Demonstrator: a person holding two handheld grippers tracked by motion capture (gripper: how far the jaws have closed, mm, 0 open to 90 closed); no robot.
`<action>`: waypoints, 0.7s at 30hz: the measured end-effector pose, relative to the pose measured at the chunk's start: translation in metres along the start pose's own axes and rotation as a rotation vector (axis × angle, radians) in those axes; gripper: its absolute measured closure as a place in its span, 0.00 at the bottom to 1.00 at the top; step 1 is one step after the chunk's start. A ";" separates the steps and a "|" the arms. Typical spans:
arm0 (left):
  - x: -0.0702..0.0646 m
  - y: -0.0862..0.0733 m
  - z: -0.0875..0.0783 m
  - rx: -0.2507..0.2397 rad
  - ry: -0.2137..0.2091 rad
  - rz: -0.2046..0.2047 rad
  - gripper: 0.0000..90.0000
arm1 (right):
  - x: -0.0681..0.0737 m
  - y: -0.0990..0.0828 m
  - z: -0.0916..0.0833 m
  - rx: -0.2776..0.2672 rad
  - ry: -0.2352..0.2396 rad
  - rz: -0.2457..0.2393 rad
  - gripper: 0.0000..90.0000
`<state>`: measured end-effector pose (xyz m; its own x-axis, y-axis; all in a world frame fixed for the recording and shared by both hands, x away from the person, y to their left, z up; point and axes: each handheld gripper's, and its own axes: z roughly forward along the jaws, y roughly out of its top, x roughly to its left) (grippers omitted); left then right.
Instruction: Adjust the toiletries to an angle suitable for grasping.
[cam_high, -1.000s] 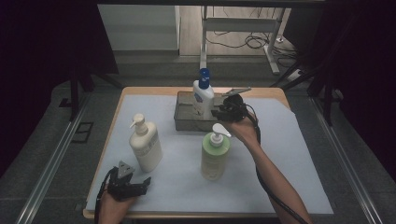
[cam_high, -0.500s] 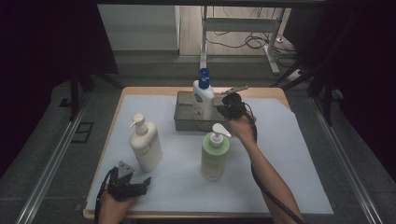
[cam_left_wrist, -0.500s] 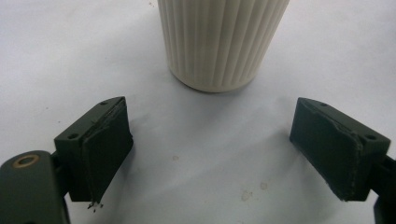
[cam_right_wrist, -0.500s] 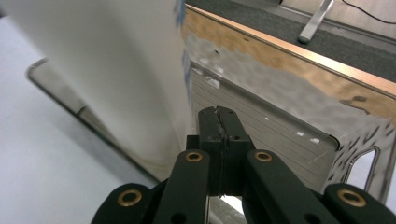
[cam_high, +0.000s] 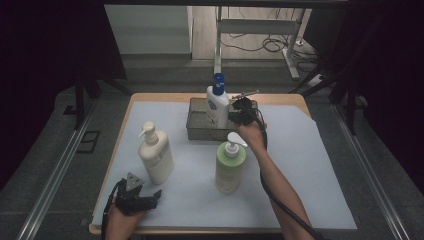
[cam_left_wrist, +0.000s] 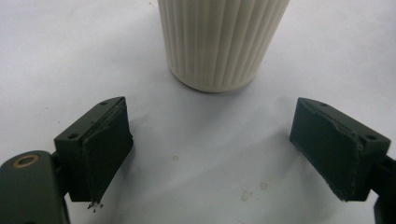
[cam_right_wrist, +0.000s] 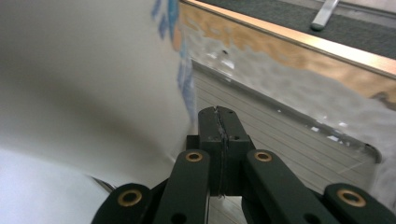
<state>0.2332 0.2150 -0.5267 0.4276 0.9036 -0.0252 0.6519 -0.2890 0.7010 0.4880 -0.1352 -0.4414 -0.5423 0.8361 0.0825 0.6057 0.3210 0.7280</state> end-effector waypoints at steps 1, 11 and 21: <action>0.000 0.000 0.000 0.000 0.001 0.000 0.14 | 0.001 0.000 0.001 0.002 -0.003 -0.001 0.99; 0.000 0.000 0.000 0.001 0.001 0.000 0.13 | 0.002 -0.004 0.008 0.027 -0.001 0.012 0.99; 0.000 0.000 0.000 0.001 0.001 0.000 0.13 | 0.004 -0.008 0.012 0.060 0.002 -0.016 0.99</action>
<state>0.2332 0.2149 -0.5266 0.4271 0.9039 -0.0247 0.6524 -0.2891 0.7005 0.4879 -0.1288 -0.4547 -0.5533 0.8298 0.0726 0.6308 0.3605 0.6871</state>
